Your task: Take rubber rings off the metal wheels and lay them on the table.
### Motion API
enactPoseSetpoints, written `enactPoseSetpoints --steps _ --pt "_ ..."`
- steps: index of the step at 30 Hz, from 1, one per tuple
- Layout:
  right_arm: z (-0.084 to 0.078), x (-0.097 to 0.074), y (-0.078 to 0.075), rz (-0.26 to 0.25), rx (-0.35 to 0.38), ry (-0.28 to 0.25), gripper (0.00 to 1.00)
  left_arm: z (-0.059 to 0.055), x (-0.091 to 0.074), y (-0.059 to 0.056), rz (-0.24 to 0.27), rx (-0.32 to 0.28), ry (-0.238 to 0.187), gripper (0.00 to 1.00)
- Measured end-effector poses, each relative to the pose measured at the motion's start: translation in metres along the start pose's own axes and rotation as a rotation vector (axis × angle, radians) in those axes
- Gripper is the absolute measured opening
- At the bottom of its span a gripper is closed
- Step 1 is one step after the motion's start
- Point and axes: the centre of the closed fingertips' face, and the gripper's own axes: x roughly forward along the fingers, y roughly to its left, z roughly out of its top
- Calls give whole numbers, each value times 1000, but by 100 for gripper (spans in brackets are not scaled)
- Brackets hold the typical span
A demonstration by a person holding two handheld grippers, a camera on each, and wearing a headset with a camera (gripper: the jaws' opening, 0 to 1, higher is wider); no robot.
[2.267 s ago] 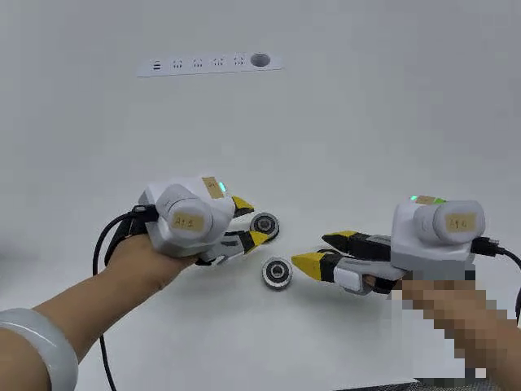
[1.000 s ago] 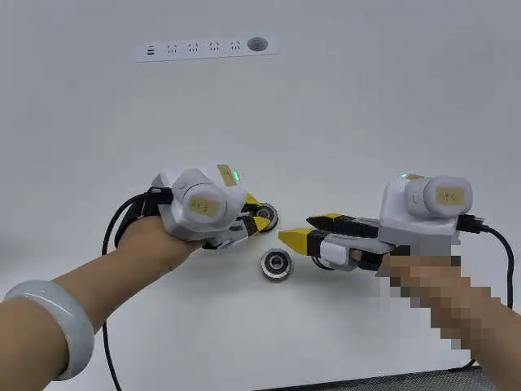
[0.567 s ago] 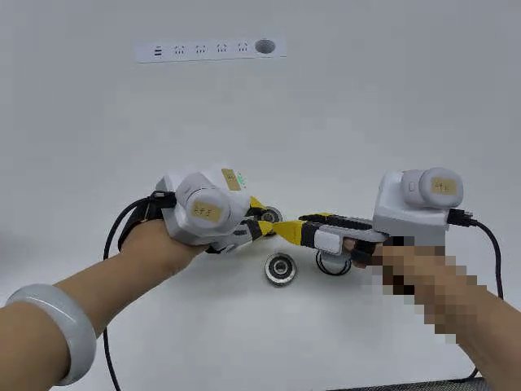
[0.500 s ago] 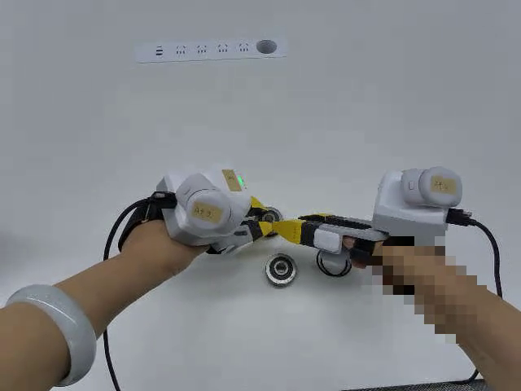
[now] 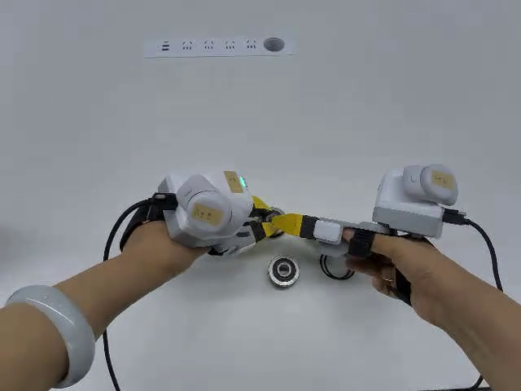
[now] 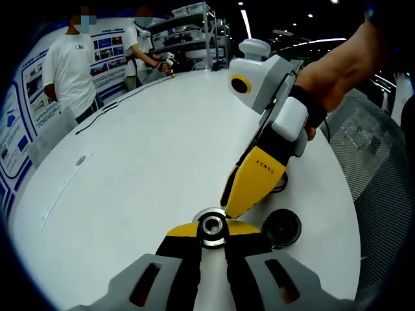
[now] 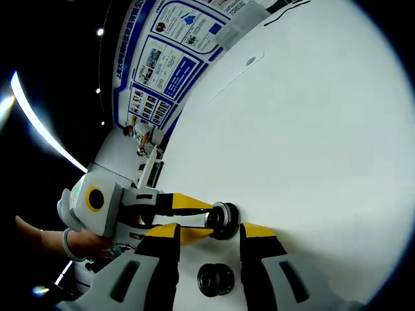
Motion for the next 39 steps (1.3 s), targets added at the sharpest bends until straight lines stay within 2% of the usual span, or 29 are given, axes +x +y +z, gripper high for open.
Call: enactPoseSetpoints --steps 6,12,26,31,39 --pt "-4 4 -1 0 9 14 38 0 0 0 1 -5 -7 14" --pt "-4 7 4 20 40 4 37 -1 0 -1 2 -9 -15 14" --pt "-5 1 8 20 15 3 31 0 -1 -1 1 -10 -21 14" --pt "1 -1 7 19 -1 -19 20 0 -1 0 2 -12 -22 14" --pt "0 4 2 -5 -20 0 31 0 -1 0 1 -13 -22 14"
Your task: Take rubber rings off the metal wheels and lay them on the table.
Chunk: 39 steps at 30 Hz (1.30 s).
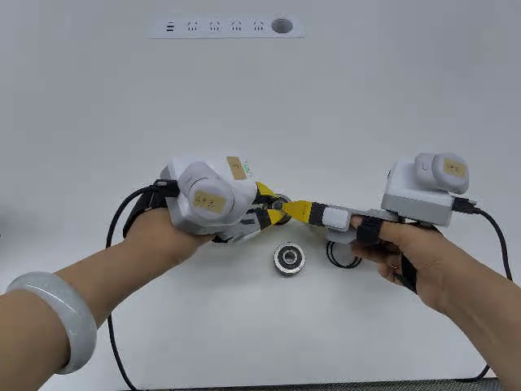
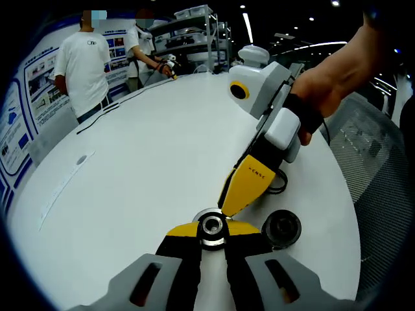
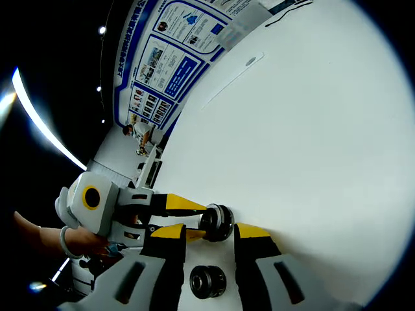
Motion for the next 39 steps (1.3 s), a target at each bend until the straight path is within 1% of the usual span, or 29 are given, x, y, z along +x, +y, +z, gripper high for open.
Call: enactPoseSetpoints --steps 4,9,13,17,23,30,39 --pt "0 2 3 15 3 1 31 0 0 0 0 -3 -2 14" --pt "0 4 1 16 13 0 33 0 0 0 0 -5 -3 13" --pt "1 5 8 38 26 -2 35 0 0 0 0 -5 -5 13" --pt "2 4 10 46 22 -2 35 -1 1 0 -1 -5 -6 13" --pt "2 -1 9 42 6 -12 34 0 0 0 0 -5 -6 13" --pt "0 -3 5 24 -19 -7 27 0 0 -1 -1 -5 -4 13" --pt "0 -5 3 8 -47 0 24 0 -1 -2 -2 -6 -5 13"
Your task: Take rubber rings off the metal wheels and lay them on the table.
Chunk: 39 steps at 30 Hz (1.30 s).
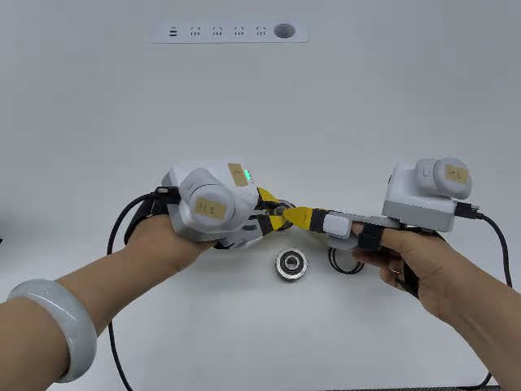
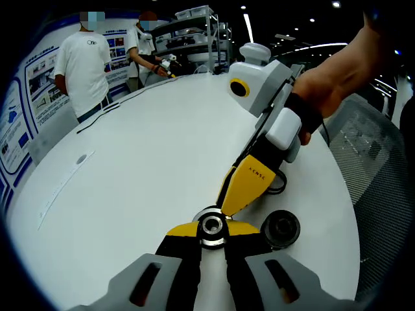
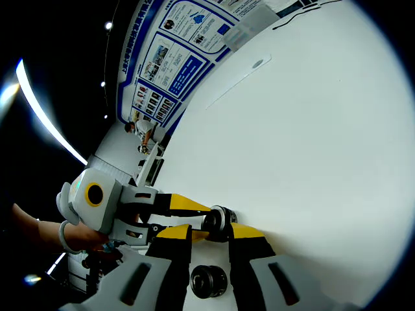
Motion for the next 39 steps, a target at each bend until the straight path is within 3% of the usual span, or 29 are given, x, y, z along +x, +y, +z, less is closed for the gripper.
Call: enactPoseSetpoints --steps 11,16,22,26,39 --pt "-1 1 2 7 -6 5 24 0 0 0 1 -4 -1 13" --pt "0 2 -1 -4 -4 1 33 0 -1 0 0 -5 -2 13" --pt "-1 6 -1 3 11 3 36 0 -1 0 0 -9 -6 13" --pt "-3 6 5 36 51 20 37 0 -1 0 0 -9 -6 13" --pt "0 3 9 27 1 3 36 0 -1 1 -1 -8 -6 13"
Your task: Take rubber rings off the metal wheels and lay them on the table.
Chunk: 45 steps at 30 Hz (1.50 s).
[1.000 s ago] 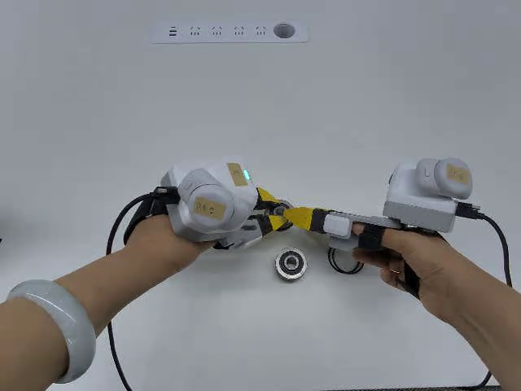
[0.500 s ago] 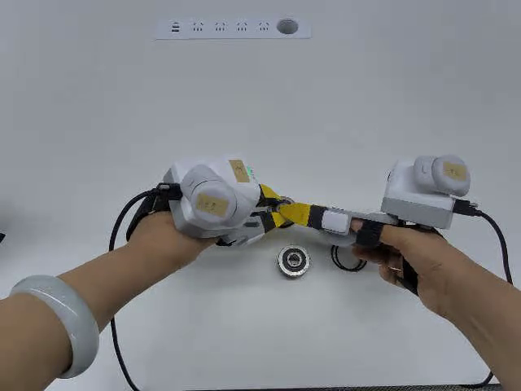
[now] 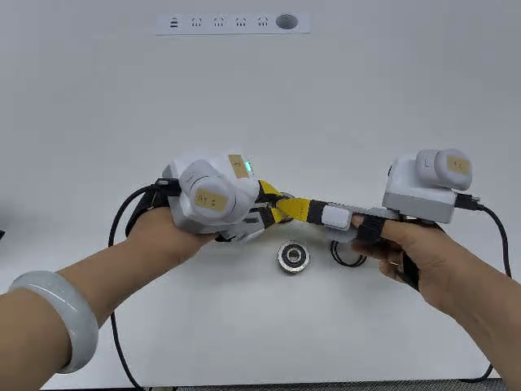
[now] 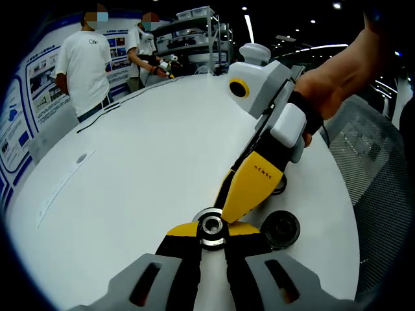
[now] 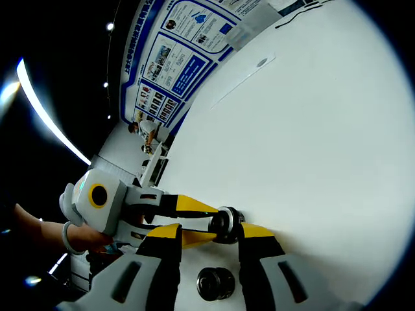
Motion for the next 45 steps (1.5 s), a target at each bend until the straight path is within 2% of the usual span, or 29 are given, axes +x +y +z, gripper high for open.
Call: enactPoseSetpoints --steps 14,25,33,45 --pt "-2 -2 3 10 2 3 35 0 0 0 -1 -1 0 13" --pt "-1 -2 -12 -37 21 4 16 -1 0 0 -2 -1 -2 13" --pt "-1 -2 -20 -72 8 8 6 -1 0 0 -2 0 -2 13" --pt "-2 -3 -21 -81 -1 12 2 -1 0 -1 -4 2 0 13"
